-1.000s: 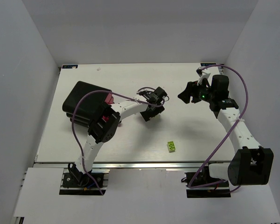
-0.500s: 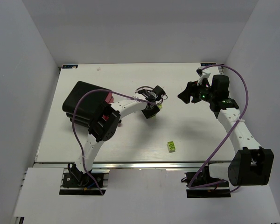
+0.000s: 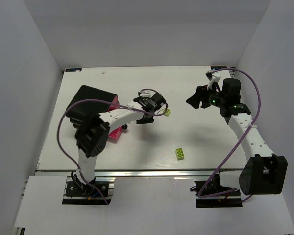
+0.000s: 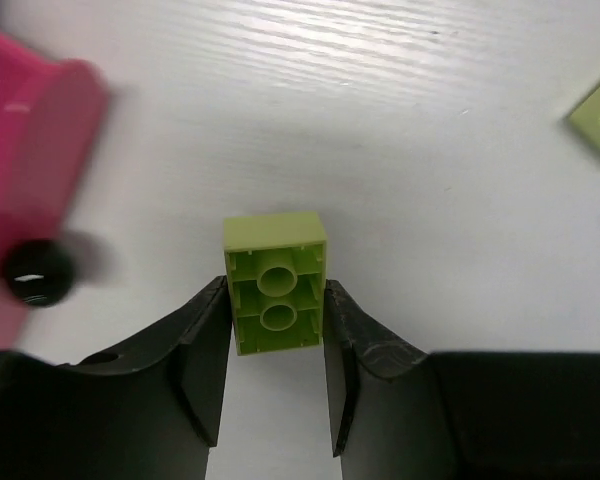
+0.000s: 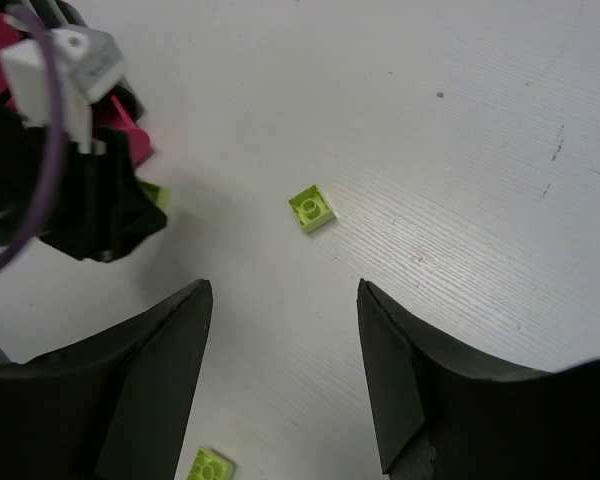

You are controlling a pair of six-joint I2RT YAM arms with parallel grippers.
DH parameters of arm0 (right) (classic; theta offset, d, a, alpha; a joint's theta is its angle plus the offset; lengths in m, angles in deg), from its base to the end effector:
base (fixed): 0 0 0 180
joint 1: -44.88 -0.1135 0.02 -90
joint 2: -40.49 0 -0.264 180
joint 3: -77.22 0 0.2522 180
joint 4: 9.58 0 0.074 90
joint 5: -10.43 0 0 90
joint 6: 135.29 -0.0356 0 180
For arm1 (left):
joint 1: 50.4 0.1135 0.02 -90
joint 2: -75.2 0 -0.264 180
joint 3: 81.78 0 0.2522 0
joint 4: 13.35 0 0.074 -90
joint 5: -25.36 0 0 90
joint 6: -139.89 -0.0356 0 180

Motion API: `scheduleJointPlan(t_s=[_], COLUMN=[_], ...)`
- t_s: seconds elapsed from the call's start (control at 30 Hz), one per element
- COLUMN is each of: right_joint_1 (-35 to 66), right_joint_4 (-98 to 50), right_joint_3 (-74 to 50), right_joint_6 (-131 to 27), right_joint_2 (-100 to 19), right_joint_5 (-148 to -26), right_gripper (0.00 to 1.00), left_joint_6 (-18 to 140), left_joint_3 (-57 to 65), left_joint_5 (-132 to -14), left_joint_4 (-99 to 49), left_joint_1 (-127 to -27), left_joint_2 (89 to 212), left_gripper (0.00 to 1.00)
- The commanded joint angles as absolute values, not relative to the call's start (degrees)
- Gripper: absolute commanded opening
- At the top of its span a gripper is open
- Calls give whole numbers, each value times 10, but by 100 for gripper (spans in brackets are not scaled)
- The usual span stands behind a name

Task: Sort the legos into containers by color

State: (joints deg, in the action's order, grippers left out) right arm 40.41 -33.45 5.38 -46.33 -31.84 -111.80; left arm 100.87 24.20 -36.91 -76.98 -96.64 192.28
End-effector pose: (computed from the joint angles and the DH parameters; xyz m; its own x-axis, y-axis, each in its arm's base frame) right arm 0.2846 0.0413 0.3199 -0.4211 -0.0175 -0.9068 -0.5427 0.8059 0.2365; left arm 0.2993 -0.2886 0.1982 -0.8509 -0.1057 -0.5146 -0.1693 0.9825 0.0780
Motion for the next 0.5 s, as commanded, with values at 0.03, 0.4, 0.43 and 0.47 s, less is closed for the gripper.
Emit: scheduleJointPlan(t_s=[0.03,0.4,0.43,0.47], right_joint_1=[407,406,408,407], right_joint_4=[-310,-306,-306,-305], right_joint_3=[52,57,57,58], right_joint_6=[-456,-458,-458,-458], right_joint_2=[-308,-316,-317,-318], right_joint_5=[-1132,-1143,-1143,-1144], right_gripper=[65,64,64,64], left_joint_6=[870,813,814,815], left_joint_3=[152,113,113,114], left_joint_5=[-283,-117,-107,-88], left_joint_4=[-766,-843,-847,-851], left_joint_1=[-958,-958,-958,-958], left_joint_2=[1775,1764,1771,1780], left_gripper=[1,4,4,4])
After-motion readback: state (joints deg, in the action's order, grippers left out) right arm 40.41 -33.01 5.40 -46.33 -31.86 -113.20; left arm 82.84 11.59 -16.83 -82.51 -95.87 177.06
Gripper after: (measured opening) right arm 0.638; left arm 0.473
